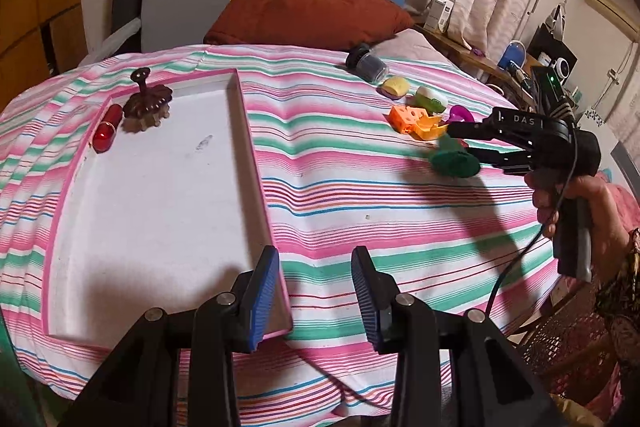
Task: Organize rigid objects
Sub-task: 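Move the right tool to the red jigsaw piece and grasp it, then grasp the teal cup-shaped piece with the left tool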
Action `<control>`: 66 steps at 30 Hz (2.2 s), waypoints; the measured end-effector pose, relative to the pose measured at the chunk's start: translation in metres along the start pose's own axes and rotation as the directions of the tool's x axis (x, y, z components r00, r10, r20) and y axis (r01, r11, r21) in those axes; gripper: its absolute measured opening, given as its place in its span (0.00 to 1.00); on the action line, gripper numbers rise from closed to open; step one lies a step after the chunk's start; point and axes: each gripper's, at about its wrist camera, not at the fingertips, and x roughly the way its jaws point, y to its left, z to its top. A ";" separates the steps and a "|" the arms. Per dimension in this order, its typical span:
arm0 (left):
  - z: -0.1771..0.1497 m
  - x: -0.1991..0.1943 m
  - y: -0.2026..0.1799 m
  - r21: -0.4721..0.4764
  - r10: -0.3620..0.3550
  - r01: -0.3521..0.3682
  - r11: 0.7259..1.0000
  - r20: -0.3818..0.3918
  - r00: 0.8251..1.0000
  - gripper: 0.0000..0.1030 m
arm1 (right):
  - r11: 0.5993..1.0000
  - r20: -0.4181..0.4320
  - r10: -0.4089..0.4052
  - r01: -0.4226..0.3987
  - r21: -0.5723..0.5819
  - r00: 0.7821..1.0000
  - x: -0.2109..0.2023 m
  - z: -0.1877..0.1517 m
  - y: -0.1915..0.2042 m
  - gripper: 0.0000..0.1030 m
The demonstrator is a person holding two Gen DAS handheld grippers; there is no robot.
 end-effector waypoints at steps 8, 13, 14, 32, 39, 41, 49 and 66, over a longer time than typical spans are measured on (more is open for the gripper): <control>0.000 0.005 -0.011 0.029 0.005 -0.005 1.000 -0.012 1.000 0.36 | 0.986 0.160 -0.139 0.151 -0.067 0.977 -0.028 0.009 0.008 0.64; 0.001 0.008 -0.012 0.021 -0.002 0.003 1.000 -0.025 1.000 0.36 | 0.912 0.165 -0.367 0.389 -0.133 0.916 -0.022 0.020 -0.012 0.64; 0.002 0.008 -0.013 0.023 0.000 0.001 1.000 -0.023 1.000 0.36 | 0.910 0.144 -0.362 0.383 -0.160 0.921 -0.016 0.020 -0.013 0.64; 0.015 0.023 -0.050 0.080 -0.044 0.048 0.996 -0.052 0.998 0.36 | 0.879 -0.003 -0.408 0.392 -0.271 0.913 0.026 0.017 -0.012 0.40; 0.044 0.041 -0.079 0.115 -0.065 0.070 0.991 -0.052 0.997 0.36 | 0.881 -0.061 -0.468 0.461 -0.104 0.881 -0.002 0.015 -0.046 0.39; 0.058 0.051 -0.092 0.122 -0.069 0.076 0.990 -0.053 0.996 0.36 | 0.889 -0.065 -0.455 0.450 -0.083 0.888 -0.004 0.016 -0.050 0.39; 0.096 0.101 -0.149 0.190 -0.051 0.061 0.980 -0.059 0.997 0.36 | 0.884 -0.063 -0.464 0.457 -0.100 0.883 -0.001 0.018 -0.048 0.39; 0.058 0.110 -0.143 0.267 -0.051 0.054 0.962 -0.018 0.999 0.23 | 0.894 -0.064 -0.447 0.443 -0.069 0.892 -0.001 0.020 -0.052 0.39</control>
